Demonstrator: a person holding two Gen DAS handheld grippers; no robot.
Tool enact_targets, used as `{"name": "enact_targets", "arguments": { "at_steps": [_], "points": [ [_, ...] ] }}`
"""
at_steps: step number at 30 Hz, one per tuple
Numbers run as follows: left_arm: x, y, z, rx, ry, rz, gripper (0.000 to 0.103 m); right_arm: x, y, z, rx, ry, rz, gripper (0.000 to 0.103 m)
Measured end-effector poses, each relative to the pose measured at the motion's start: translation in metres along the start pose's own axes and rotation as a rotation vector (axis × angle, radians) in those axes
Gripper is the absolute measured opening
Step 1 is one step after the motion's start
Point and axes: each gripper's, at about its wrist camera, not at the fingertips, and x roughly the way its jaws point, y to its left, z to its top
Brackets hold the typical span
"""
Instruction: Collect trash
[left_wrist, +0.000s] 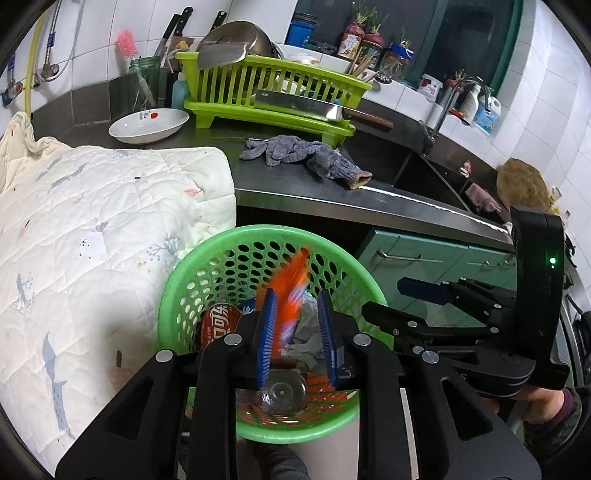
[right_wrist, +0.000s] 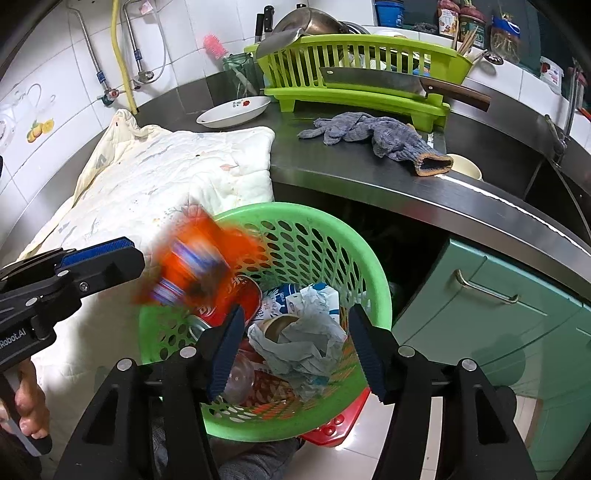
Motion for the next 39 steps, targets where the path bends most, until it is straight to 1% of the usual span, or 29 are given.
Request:
{"name": "enact_targets", "arguments": {
  "at_steps": [3, 4, 6, 11, 14, 15, 17, 23, 30, 31, 32, 33, 38, 39],
  "points": [
    [0.000, 0.000, 0.000, 0.000, 0.002, 0.000, 0.025, -0.001, 0.000, -0.001, 0.002, -0.002, -0.001, 0.057],
    [0.000, 0.000, 0.000, -0.001, 0.001, -0.001, 0.027, -0.001, 0.000, -0.001, 0.003, -0.002, 0.000, 0.057],
    [-0.001, 0.000, -0.001, -0.004, -0.003, 0.005, 0.035, -0.002, 0.000, -0.002, 0.006, -0.003, 0.004, 0.057],
    [-0.007, 0.004, -0.002, -0.018, -0.013, 0.014, 0.044, -0.004, 0.005, -0.004, 0.010, -0.006, 0.006, 0.059],
    [-0.012, 0.007, -0.003, -0.024, -0.019, 0.019, 0.045, -0.006, 0.009, -0.006, 0.007, -0.009, 0.007, 0.062],
    [-0.013, 0.008, -0.003, -0.025, -0.019, 0.022, 0.050, -0.006, 0.010, -0.006, 0.007, -0.010, 0.008, 0.062],
    [-0.016, 0.010, -0.004, -0.025, -0.027, 0.032, 0.053, -0.008, 0.013, -0.007, 0.006, -0.013, 0.011, 0.062],
    [-0.029, 0.013, -0.008, -0.018, -0.040, 0.059, 0.058, -0.016, 0.024, -0.009, -0.002, -0.028, 0.015, 0.066],
    [-0.047, 0.029, -0.010, -0.044, -0.056, 0.089, 0.060, -0.025, 0.038, -0.013, -0.010, -0.044, 0.028, 0.069],
    [-0.049, 0.032, -0.011, -0.051, -0.059, 0.097, 0.062, -0.025, 0.039, -0.013, -0.013, -0.045, 0.027, 0.069],
    [-0.051, 0.034, -0.011, -0.055, -0.064, 0.108, 0.072, -0.026, 0.042, -0.014, -0.019, -0.047, 0.025, 0.070],
    [-0.055, 0.036, -0.012, -0.055, -0.075, 0.124, 0.074, -0.027, 0.043, -0.015, -0.021, -0.048, 0.024, 0.070],
    [-0.065, 0.042, -0.016, -0.049, -0.085, 0.147, 0.074, -0.029, 0.050, -0.018, -0.027, -0.049, 0.025, 0.073],
    [-0.068, 0.043, -0.017, -0.049, -0.086, 0.155, 0.076, -0.030, 0.052, -0.019, -0.030, -0.050, 0.026, 0.074]
  ]
}}
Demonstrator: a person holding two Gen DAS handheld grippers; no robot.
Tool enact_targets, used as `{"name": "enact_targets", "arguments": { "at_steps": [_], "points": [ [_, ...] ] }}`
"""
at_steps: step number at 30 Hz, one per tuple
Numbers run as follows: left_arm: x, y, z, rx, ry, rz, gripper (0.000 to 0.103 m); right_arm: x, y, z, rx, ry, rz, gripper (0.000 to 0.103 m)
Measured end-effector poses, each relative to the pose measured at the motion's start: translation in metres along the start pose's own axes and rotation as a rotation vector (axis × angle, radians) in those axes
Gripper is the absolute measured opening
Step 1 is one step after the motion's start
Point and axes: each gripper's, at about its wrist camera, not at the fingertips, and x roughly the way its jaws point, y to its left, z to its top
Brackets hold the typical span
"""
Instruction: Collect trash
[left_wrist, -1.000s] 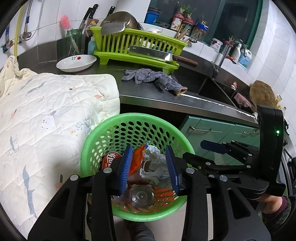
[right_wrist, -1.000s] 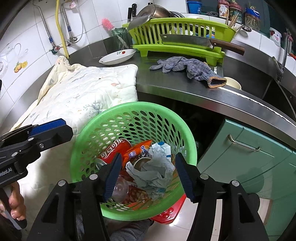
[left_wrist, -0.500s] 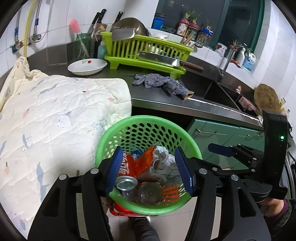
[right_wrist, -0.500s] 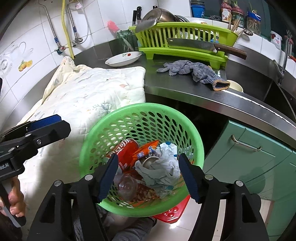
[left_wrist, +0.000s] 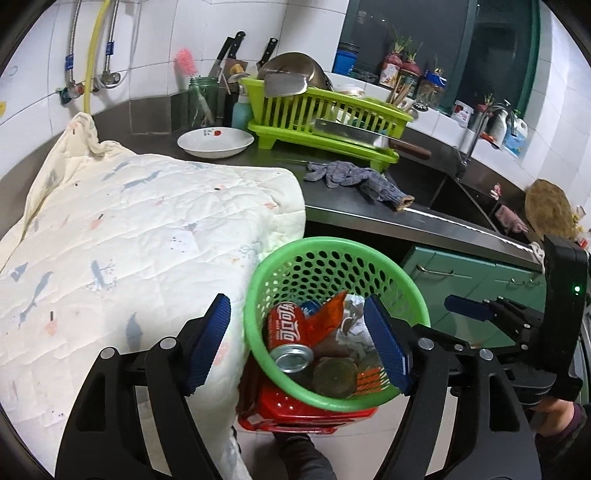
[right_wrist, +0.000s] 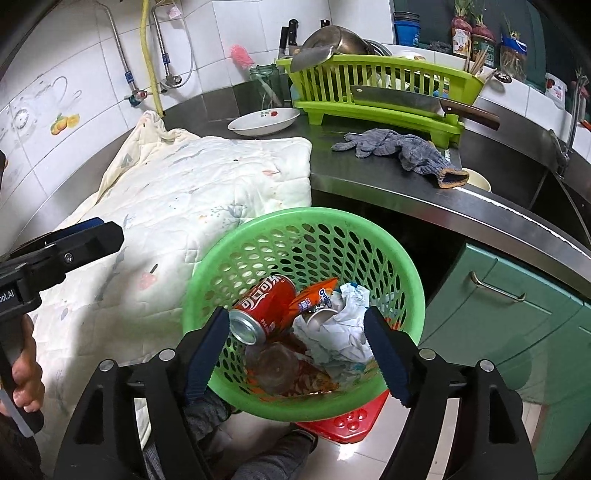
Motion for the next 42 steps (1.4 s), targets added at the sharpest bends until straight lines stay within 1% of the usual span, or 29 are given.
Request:
{"name": "enact_targets", "arguments": {
  "at_steps": [2, 7, 15, 18, 26, 33, 42],
  "points": [
    [-0.004, 0.003, -0.002, 0.002, -0.005, 0.016, 0.080, -0.002, 0.003, -0.001, -0.005, -0.002, 0.000, 0.078],
    [-0.017, 0.011, -0.006, 0.009, -0.025, 0.063, 0.089, -0.009, 0.013, -0.006, -0.020, -0.017, 0.004, 0.085],
    [-0.039, 0.032, -0.011, -0.009, -0.053, 0.120, 0.098, -0.015, 0.036, -0.013, -0.038, -0.030, 0.032, 0.090],
    [-0.046, 0.039, -0.014, -0.016, -0.062, 0.135, 0.098, -0.015, 0.044, -0.015, -0.039, -0.030, 0.045, 0.090],
    [-0.062, 0.059, -0.024, -0.055, -0.065, 0.184, 0.098, -0.022, 0.063, -0.018, -0.074, -0.051, 0.037, 0.091],
    [-0.078, 0.066, -0.035, -0.046, -0.086, 0.223, 0.098, -0.028, 0.076, -0.024, -0.088, -0.060, 0.033, 0.091],
    [-0.106, 0.085, -0.049, -0.074, -0.093, 0.284, 0.098, -0.034, 0.100, -0.030, -0.102, -0.061, 0.047, 0.091]
  ]
}}
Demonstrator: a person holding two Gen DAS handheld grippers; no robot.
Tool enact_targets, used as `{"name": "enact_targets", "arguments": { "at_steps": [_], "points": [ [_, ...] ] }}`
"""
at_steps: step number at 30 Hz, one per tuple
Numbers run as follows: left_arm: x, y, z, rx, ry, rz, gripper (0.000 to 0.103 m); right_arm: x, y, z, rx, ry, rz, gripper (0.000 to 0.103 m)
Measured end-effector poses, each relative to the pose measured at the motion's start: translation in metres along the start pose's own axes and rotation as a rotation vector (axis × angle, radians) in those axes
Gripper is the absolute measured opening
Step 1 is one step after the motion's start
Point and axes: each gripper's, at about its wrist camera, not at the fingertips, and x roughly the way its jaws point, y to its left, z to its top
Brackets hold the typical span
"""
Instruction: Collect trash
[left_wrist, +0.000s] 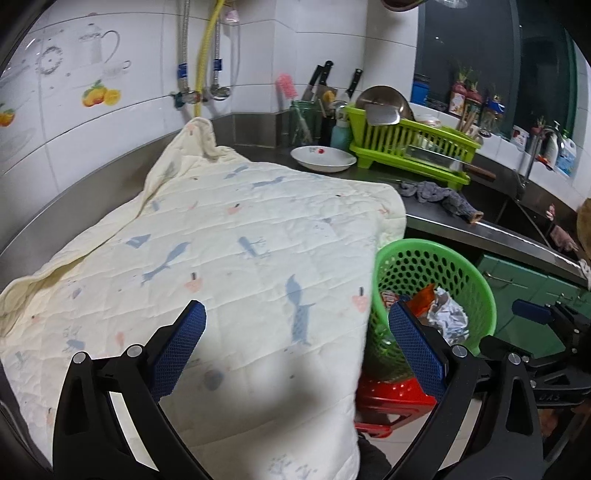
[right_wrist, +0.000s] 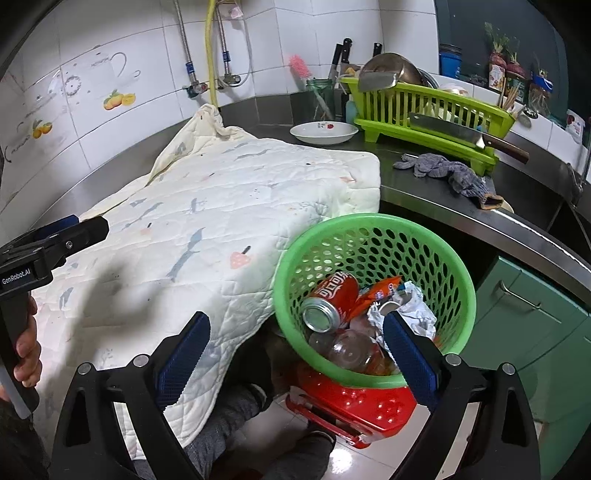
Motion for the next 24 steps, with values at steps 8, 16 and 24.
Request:
{"name": "enact_targets", "arguments": {
  "at_steps": [8, 16, 24],
  "points": [
    [-0.021, 0.014, -0.009, 0.004, -0.026, 0.056, 0.098, -0.010, 0.025, -0.002, -0.038, -0.025, -0.018, 0.092],
    [-0.036, 0.026, -0.019, -0.020, -0.042, 0.086, 0.098, -0.018, 0.042, -0.008, -0.033, -0.042, -0.016, 0.093],
    [-0.043, 0.035, -0.031, -0.027, -0.047, 0.138, 0.098, -0.024, 0.049, -0.012, -0.008, -0.060, -0.008, 0.093]
  ]
}}
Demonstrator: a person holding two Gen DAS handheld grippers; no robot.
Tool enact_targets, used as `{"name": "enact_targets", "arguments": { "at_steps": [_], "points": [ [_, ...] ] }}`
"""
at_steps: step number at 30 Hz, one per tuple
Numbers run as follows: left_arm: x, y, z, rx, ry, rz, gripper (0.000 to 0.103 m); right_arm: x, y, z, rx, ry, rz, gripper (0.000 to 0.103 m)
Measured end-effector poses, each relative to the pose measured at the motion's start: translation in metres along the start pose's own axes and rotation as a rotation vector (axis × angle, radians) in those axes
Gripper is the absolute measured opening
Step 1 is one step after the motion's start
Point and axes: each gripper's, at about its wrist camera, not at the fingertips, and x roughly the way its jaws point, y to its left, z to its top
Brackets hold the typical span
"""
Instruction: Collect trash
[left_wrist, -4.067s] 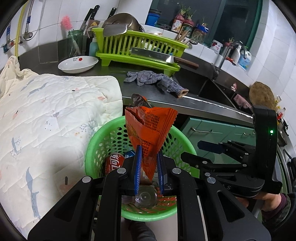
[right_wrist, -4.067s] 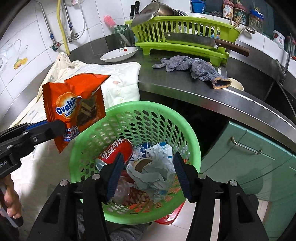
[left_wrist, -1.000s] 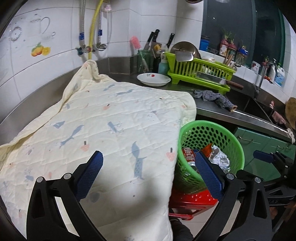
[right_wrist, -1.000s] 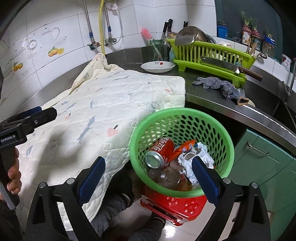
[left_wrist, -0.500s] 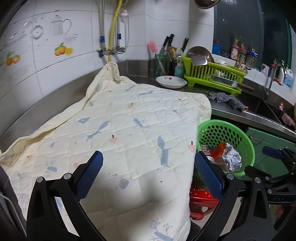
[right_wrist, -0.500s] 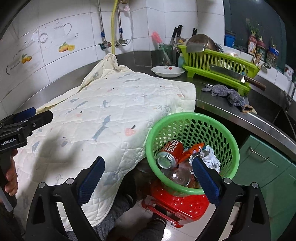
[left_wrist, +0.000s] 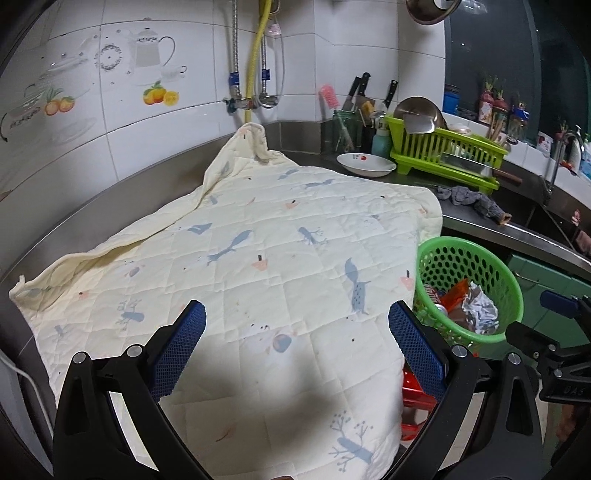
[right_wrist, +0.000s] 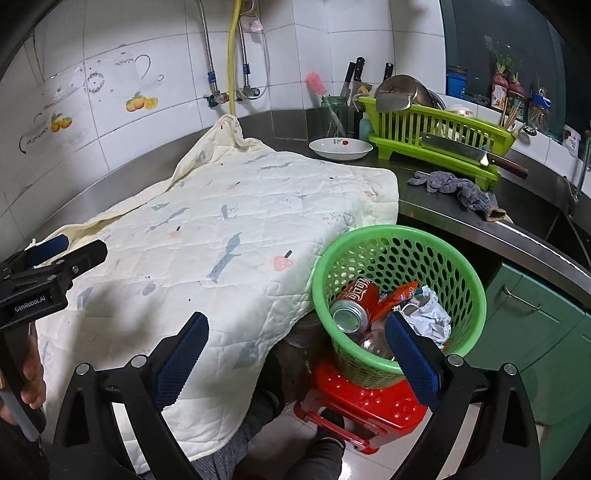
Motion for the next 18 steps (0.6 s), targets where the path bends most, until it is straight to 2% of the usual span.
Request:
{"name": "enact_targets", "arguments": {
  "at_steps": [18],
  "points": [
    [-0.0079, 0.0076, -0.0078, -0.016, -0.003, 0.037, 0.098, -0.0067, 0.0061, -0.0028, 0.003, -0.015, 0.000, 0.093]
  ]
}}
